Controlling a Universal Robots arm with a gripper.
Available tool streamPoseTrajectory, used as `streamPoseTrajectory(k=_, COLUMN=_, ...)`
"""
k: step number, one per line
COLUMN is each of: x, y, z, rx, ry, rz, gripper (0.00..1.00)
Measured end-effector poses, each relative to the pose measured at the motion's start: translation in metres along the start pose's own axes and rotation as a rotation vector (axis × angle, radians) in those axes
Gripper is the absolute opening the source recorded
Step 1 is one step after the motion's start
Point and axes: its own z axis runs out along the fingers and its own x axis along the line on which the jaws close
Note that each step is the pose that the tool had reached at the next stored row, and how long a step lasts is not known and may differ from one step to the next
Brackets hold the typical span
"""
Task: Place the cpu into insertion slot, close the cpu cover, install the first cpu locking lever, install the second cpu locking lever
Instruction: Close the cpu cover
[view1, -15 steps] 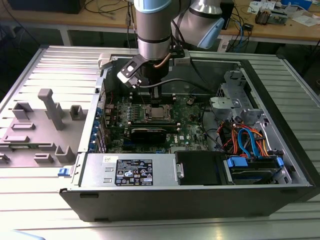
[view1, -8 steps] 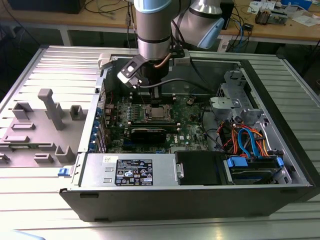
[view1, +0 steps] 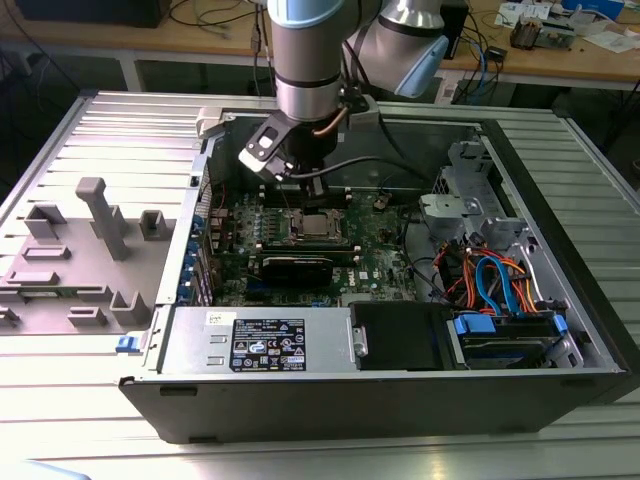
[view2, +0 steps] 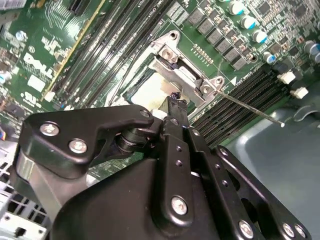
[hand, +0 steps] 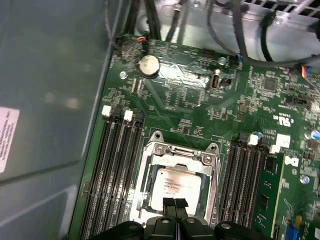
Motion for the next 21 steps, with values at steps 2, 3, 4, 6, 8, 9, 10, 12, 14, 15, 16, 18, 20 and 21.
streamPoseTrajectory(k=2, x=0.0000, y=0.0000, z=0.0004, rx=-0.0010, ry=0.0029, rz=-0.047, gripper=0.11)
streamPoseTrajectory(k=3, x=0.0000, y=0.0000, z=0.0006, rx=-0.0015, ry=0.0045, rz=-0.072, gripper=0.11)
streamPoseTrajectory(k=4, x=0.0000, y=-0.0001, z=0.0008, rx=-0.0021, ry=0.0061, rz=-0.096, gripper=0.11)
streamPoseTrajectory(k=6, x=0.0000, y=-0.0001, z=0.0011, rx=-0.0028, ry=0.0080, rz=-0.128, gripper=0.11)
streamPoseTrajectory(k=8, x=0.0000, y=-0.0001, z=0.0017, rx=-0.0042, ry=0.0122, rz=-0.194, gripper=0.11)
streamPoseTrajectory(k=9, x=0.0000, y=-0.0001, z=0.0017, rx=-0.0044, ry=0.0129, rz=-0.206, gripper=0.11)
streamPoseTrajectory(k=10, x=0.0000, y=-0.0001, z=0.0020, rx=-0.0050, ry=0.0147, rz=-0.234, gripper=0.11)
streamPoseTrajectory(k=12, x=0.0001, y=-0.0001, z=0.0023, rx=-0.0058, ry=0.0169, rz=-0.269, gripper=0.11)
streamPoseTrajectory(k=14, x=0.0001, y=-0.0002, z=0.0027, rx=-0.0067, ry=0.0195, rz=-0.311, gripper=0.11)
streamPoseTrajectory(k=15, x=0.0001, y=-0.0002, z=0.0030, rx=-0.0072, ry=0.0209, rz=-0.332, gripper=0.11)
streamPoseTrajectory(k=16, x=0.0001, y=-0.0002, z=0.0033, rx=-0.0078, ry=0.0228, rz=-0.363, gripper=0.11)
streamPoseTrajectory(k=18, x=0.0001, y=-0.0002, z=0.0038, rx=-0.0086, ry=0.0251, rz=-0.401, gripper=0.11)
streamPoseTrajectory(k=20, x=0.0001, y=-0.0002, z=0.0041, rx=-0.0092, ry=0.0270, rz=-0.430, gripper=0.11)
streamPoseTrajectory(k=21, x=0.0001, y=-0.0002, z=0.0042, rx=-0.0096, ry=0.0279, rz=-0.443, gripper=0.11)
